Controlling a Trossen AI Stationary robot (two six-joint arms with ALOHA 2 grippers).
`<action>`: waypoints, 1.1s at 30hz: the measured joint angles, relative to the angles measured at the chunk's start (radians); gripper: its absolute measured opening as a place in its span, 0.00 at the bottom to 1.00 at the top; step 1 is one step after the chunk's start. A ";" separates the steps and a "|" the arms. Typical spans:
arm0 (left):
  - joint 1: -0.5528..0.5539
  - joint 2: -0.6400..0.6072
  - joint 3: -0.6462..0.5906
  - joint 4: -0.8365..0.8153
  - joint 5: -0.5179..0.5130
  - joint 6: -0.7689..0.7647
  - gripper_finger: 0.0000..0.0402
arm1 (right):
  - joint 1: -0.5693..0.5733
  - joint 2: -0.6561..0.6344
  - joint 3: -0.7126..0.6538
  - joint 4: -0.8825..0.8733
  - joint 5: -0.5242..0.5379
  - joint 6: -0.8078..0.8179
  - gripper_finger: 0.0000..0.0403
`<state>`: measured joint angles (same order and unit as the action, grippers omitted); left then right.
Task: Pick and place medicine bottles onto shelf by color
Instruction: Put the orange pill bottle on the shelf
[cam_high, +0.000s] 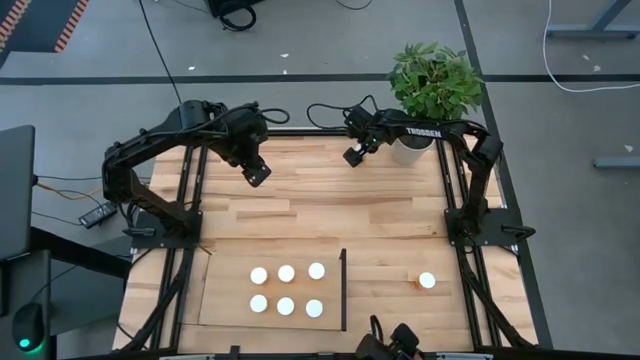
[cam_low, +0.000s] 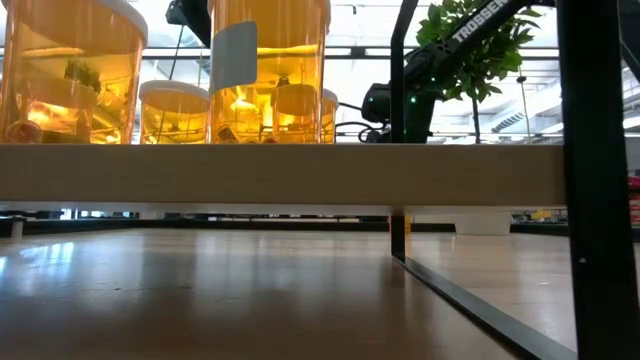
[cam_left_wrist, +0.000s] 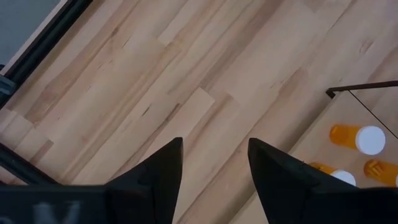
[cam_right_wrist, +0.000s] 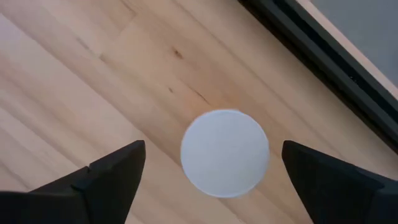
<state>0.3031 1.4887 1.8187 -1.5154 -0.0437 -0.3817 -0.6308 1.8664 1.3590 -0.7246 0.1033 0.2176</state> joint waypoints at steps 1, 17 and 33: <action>0.000 0.000 0.000 0.000 0.000 0.000 0.47 | 0.000 0.000 0.000 -0.003 -0.005 0.000 0.93; 0.000 0.000 0.000 -0.001 -0.004 0.008 0.45 | 0.012 -0.001 0.000 -0.017 -0.049 0.003 0.58; 0.000 0.001 0.000 -0.031 -0.030 0.035 0.43 | 0.223 -0.002 0.120 -0.049 -0.108 0.048 0.56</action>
<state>0.3035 1.4895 1.8187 -1.5463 -0.0740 -0.3463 -0.4076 1.8648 1.4789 -0.7739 -0.0051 0.2657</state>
